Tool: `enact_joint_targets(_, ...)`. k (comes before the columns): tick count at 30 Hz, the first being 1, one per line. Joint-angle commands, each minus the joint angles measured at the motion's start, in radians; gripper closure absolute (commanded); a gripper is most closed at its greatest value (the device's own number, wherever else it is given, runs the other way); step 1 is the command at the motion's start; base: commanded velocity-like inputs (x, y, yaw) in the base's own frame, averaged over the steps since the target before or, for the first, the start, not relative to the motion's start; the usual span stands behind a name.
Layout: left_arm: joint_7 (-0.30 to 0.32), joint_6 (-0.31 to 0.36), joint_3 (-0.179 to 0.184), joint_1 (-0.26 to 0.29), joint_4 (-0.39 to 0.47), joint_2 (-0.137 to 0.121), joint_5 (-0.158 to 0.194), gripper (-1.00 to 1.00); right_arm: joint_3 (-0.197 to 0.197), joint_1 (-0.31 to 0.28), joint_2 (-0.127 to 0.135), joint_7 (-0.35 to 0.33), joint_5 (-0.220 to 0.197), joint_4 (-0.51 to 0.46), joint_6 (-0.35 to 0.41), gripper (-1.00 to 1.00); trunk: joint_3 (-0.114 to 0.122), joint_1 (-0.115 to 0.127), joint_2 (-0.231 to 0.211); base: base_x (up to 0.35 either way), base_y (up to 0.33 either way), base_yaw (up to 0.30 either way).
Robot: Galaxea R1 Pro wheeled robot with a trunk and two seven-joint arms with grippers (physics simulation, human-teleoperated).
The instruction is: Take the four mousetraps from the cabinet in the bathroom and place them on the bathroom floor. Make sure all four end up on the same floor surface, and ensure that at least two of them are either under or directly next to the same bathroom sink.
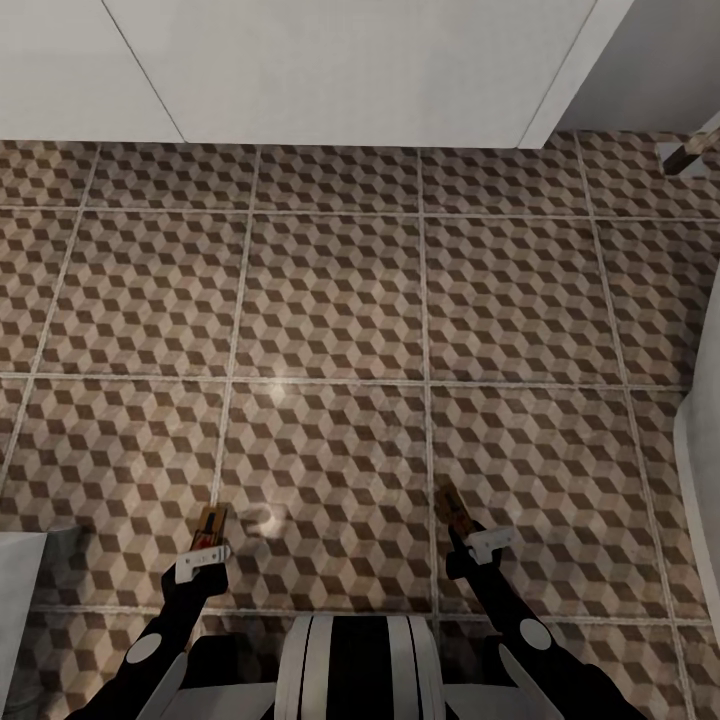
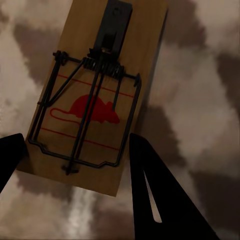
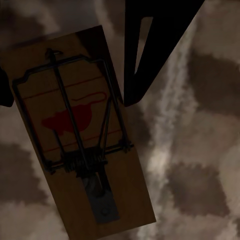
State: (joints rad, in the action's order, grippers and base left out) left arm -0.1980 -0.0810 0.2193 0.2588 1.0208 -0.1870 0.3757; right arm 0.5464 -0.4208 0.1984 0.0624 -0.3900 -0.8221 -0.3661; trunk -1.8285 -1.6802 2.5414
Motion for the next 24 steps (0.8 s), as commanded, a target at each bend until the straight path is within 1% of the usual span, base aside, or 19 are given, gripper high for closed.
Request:
enact_joint_targets(1, -0.012, -0.005, 0.006, 0.0, -0.002, -0.002, 0.011, 1.0, 0.007, -0.001, 0.002, 0.005, -0.01, 0.0, -0.005, 1.0, 0.0, 0.0, 0.0, 0.0, 0.0, 0.0)
enact_joint_targets(11, -0.012, -0.005, 0.006, 0.0, -0.005, -0.002, 0.011, 1.0, 0.007, -0.001, 0.001, 0.005, -0.01, 0.0, -0.005, 1.0, 0.0, 0.0, 0.0, 0.0, 0.0, 0.0)
enact_joint_targets(12, -0.003, -0.012, 0.012, -0.005, 0.002, -0.001, 0.001, 1.0, 0.012, 0.005, -0.005, 0.006, -0.006, -0.006, -0.01, 1.0, 0.0, 0.0, 0.0, 0.0, 0.0, 0.0)
enact_joint_targets(15, 0.002, -0.031, 0.015, -0.022, 0.019, 0.0, -0.007, 1.0, 0.012, 0.006, -0.022, 0.006, -0.006, -0.023, -0.011, 1.0, 0.0, 0.0, 0.0, 0.0, 0.0, 0.0)
enact_joint_targets(17, 0.002, -0.034, 0.016, -0.029, 0.03, 0.0, -0.012, 1.0, 0.012, 0.006, -0.025, 0.006, -0.006, -0.034, -0.014, 1.0, 0.0, 0.0, 0.0, 0.0, 0.0, 0.0)
enact_joint_targets(21, 0.002, -0.034, 0.026, -0.033, 0.031, 0.002, -0.014, 1.0, 0.013, 0.007, -0.047, 0.005, -0.006, -0.057, -0.02, 1.0, 0.0, 0.0, 0.0, 0.0, 0.0, 0.0)
enact_joint_targets(24, 0.002, -0.034, 0.028, -0.033, 0.028, 0.003, -0.014, 1.0, 0.013, 0.007, -0.05, 0.005, -0.006, -0.059, -0.021, 1.0, 0.0, 0.0, 0.0, 0.0, 0.0, 0.0)
